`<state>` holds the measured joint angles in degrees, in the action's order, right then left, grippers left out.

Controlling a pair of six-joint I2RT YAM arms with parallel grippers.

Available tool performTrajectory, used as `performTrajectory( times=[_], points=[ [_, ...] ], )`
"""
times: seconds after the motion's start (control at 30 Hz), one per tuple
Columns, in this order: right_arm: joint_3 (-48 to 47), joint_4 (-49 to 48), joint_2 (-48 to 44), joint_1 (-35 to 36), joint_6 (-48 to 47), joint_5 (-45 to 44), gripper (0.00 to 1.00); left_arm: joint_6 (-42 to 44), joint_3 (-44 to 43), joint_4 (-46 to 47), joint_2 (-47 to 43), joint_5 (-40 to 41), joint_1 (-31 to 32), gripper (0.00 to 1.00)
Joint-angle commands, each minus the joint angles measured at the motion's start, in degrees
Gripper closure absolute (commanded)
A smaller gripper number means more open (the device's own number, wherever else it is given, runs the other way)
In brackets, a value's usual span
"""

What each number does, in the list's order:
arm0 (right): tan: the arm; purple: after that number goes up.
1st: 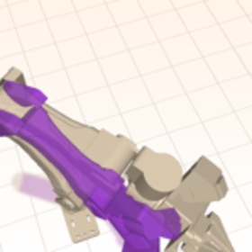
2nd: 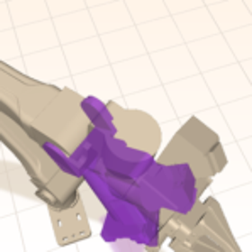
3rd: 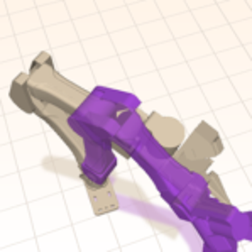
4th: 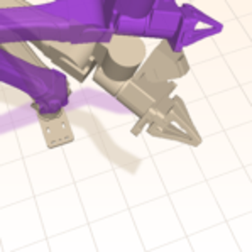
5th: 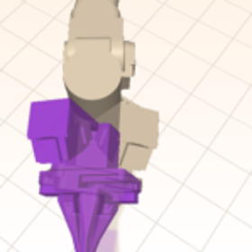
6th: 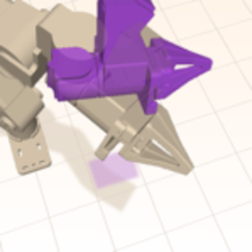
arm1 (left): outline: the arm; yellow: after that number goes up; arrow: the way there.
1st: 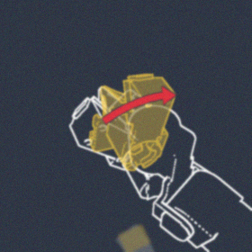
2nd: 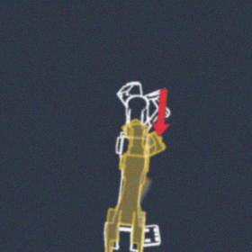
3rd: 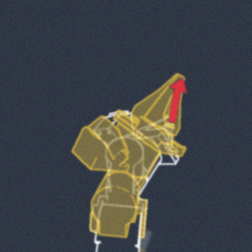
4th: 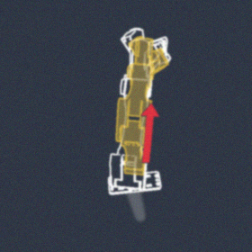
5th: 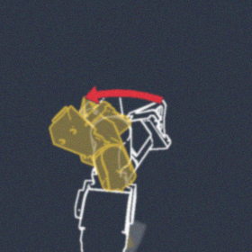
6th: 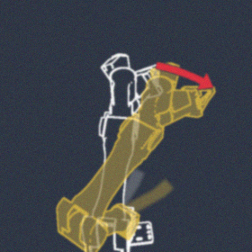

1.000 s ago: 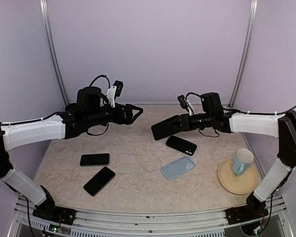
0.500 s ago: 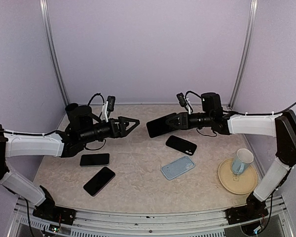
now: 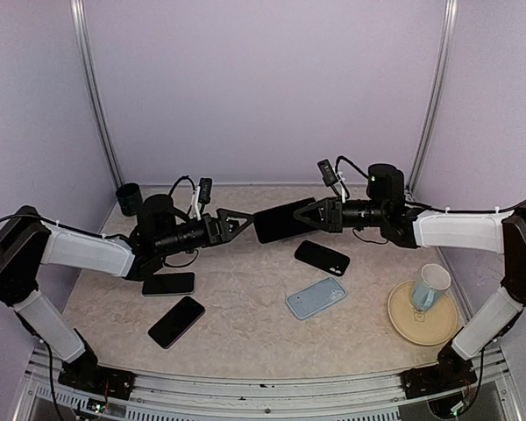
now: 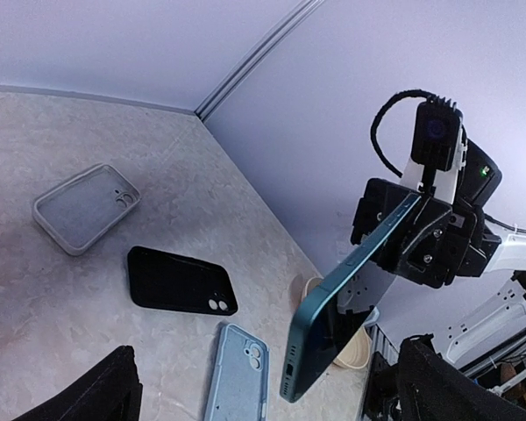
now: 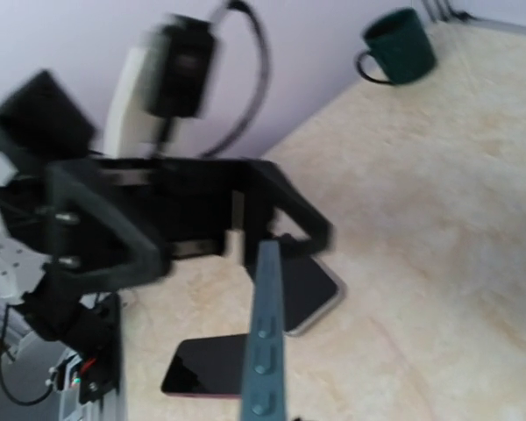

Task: Put the phone into the phone case
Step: Pass from the left arm to the right, then pass from the right arm to the left

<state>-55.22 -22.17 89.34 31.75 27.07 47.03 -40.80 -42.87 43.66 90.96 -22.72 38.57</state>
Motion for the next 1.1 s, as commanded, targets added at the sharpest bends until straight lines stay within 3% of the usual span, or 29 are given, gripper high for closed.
performTrajectory(
  times=[0.0, 0.17, 0.4, 0.77, 1.07],
  points=[
    [1.2, -9.0, -1.5, 1.0, 1.4, 4.4, 1.0, -3.5, -0.5, 9.3, 3.7, -5.3, -0.2, 0.01],
    [0.1, -12.4, 1.4, 1.4, 3.9, 6.3, 1.0, -7.6, -0.2, 18.4, 7.6, -10.2, 0.2, 0.01],
    [-1.3, -12.7, 3.8, 1.7, 5.3, 7.9, 1.0, -8.8, -1.0, 23.0, 9.4, -12.2, 1.5, 0.01],
    [-1.5, -15.6, 6.7, 2.0, 7.0, 8.6, 1.0, -14.1, -3.2, 30.5, 14.7, -15.9, 2.7, 0.12],
    [-2.6, -17.1, 9.7, 2.2, 9.0, 9.0, 1.0, -14.1, -3.3, 31.6, 15.3, -16.8, 2.9, 0.25]
  ],
)
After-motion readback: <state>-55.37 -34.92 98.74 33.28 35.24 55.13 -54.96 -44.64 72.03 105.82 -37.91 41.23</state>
